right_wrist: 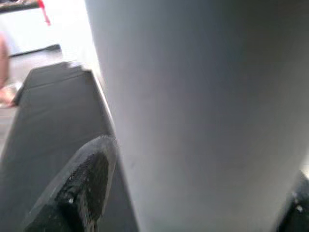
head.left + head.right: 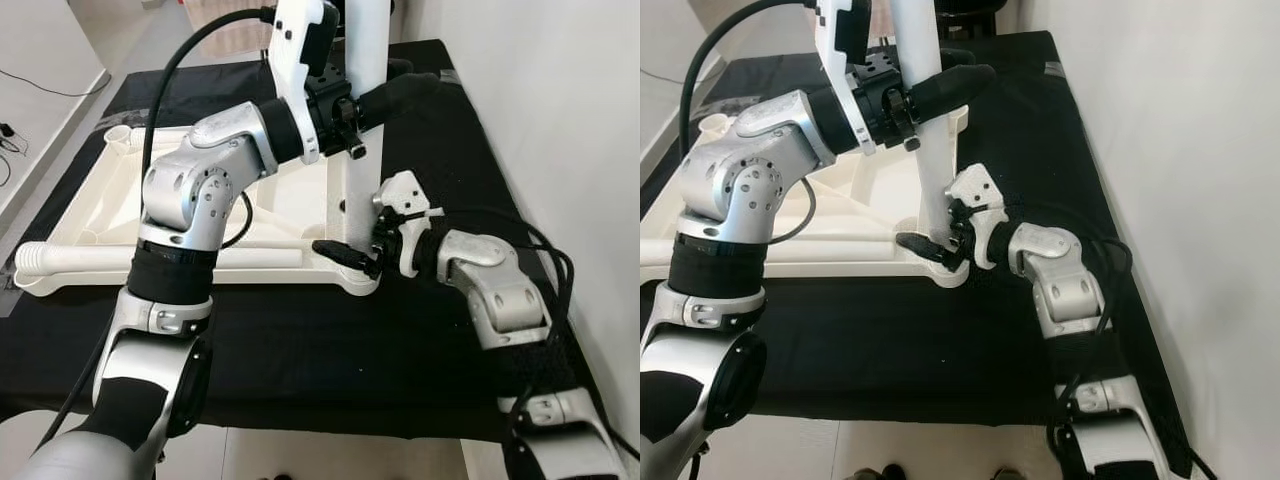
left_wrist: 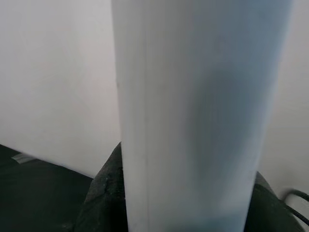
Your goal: Building children table
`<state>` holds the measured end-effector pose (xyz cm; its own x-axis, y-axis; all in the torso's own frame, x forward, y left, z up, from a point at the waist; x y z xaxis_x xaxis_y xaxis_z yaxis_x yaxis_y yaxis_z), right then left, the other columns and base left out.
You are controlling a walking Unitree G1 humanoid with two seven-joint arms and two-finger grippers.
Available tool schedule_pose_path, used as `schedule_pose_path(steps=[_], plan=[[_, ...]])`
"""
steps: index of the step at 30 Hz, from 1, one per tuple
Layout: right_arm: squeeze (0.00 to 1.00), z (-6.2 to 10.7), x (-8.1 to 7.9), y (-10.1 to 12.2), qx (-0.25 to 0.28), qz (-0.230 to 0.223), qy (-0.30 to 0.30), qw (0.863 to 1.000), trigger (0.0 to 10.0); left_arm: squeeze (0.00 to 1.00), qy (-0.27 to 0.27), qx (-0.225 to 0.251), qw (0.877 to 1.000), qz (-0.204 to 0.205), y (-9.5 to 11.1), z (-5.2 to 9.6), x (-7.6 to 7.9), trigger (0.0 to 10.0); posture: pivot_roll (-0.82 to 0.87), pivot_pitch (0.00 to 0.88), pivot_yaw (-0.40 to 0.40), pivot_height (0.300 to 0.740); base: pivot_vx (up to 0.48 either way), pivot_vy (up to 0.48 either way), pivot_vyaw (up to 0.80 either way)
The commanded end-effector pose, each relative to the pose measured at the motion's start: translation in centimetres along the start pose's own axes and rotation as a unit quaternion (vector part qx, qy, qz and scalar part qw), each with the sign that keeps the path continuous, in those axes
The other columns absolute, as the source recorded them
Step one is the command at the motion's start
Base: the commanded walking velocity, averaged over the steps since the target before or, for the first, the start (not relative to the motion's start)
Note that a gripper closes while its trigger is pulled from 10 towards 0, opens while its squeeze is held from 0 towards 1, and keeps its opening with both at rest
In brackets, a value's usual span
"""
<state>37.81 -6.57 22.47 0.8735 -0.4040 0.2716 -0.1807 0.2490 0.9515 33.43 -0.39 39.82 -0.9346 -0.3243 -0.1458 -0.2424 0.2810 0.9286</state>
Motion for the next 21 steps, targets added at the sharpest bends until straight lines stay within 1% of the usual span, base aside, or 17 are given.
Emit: schedule_pose_path(steps=[1,3,4,6,7,8,9,16,21], plan=[[0.0,-1.7,-1.0,0.7,0.015,-0.009,0.049,0.999,10.0,0.0,-0.049,0.001,0.999,0.016,-0.4,-0.9,2.1,0.0,-0.05,0.209,0.084,0.74,0.0,0.0,0.0],[0.0,-1.9,-0.9,0.9,0.026,-0.018,0.059,0.998,10.0,0.0,-0.049,0.0,0.999,0.017,-0.4,-0.9,2.1,0.0,-0.04,0.209,0.084,0.74,0.0,0.0,0.0],[0.0,-1.9,-0.8,1.0,0.035,-0.03,0.072,0.996,0.0,0.0,-0.048,-0.001,0.999,0.018,-0.4,-0.9,2.2,0.0,-0.04,0.211,0.084,0.74,0.0,0.0,0.0],[0.0,-1.9,-0.8,1.0,0.035,-0.03,0.072,0.996,0.0,0.0,-0.048,-0.001,0.999,0.018,-0.4,-0.9,2.2,0.0,-0.04,0.211,0.084,0.74,0.0,0.0,0.0],[0.0,-1.9,-0.8,1.0,0.042,-0.036,0.085,0.995,0.0,0.0,-0.049,-0.002,0.999,0.02,-0.5,-0.9,2.3,0.0,-0.04,0.211,0.084,0.74,0.0,0.0,0.0],[0.0,-1.9,-0.8,1.0,0.042,-0.036,0.085,0.995,0.0,0.0,-0.049,-0.002,0.999,0.02,-0.5,-0.9,2.3,0.0,-0.04,0.211,0.084,0.74,0.0,0.0,0.0],[0.0,-1.9,-0.9,0.9,0.046,-0.04,0.091,0.994,0.0,0.0,-0.046,-0.006,0.999,0.019,-0.7,-1.0,2.4,10.0,-0.03,0.214,0.083,0.74,0.0,0.0,0.0],[0.0,-1.9,-1.1,0.2,0.044,-0.043,0.105,0.993,0.0,0.0,-0.043,-0.012,0.999,0.019,-1.3,-2.0,3.0,10.0,-0.04,0.217,0.084,0.74,0.0,0.0,0.0],[0.0,-1.9,-0.4,-0.2,0.04,-0.039,0.093,0.994,0.0,0.0,-0.044,-0.013,0.999,0.013,-1.4,-2.3,3.4,10.0,-0.04,0.215,0.084,0.74,0.0,0.0,0.0]])
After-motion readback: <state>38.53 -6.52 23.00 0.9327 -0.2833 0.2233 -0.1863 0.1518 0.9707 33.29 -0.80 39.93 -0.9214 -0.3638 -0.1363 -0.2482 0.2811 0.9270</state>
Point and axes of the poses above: a point about 5 cm out from each wrist's last joint towards the gripper, its own z axis pointing back from the gripper into the wrist, its own y axis along the axis of the wrist's last joint, x = y × z, the point moved 6 cm from there along -z, pointing out of the wrist towards the gripper, and after that the axes turned 5 degrees about z, right-handed, at the moved point
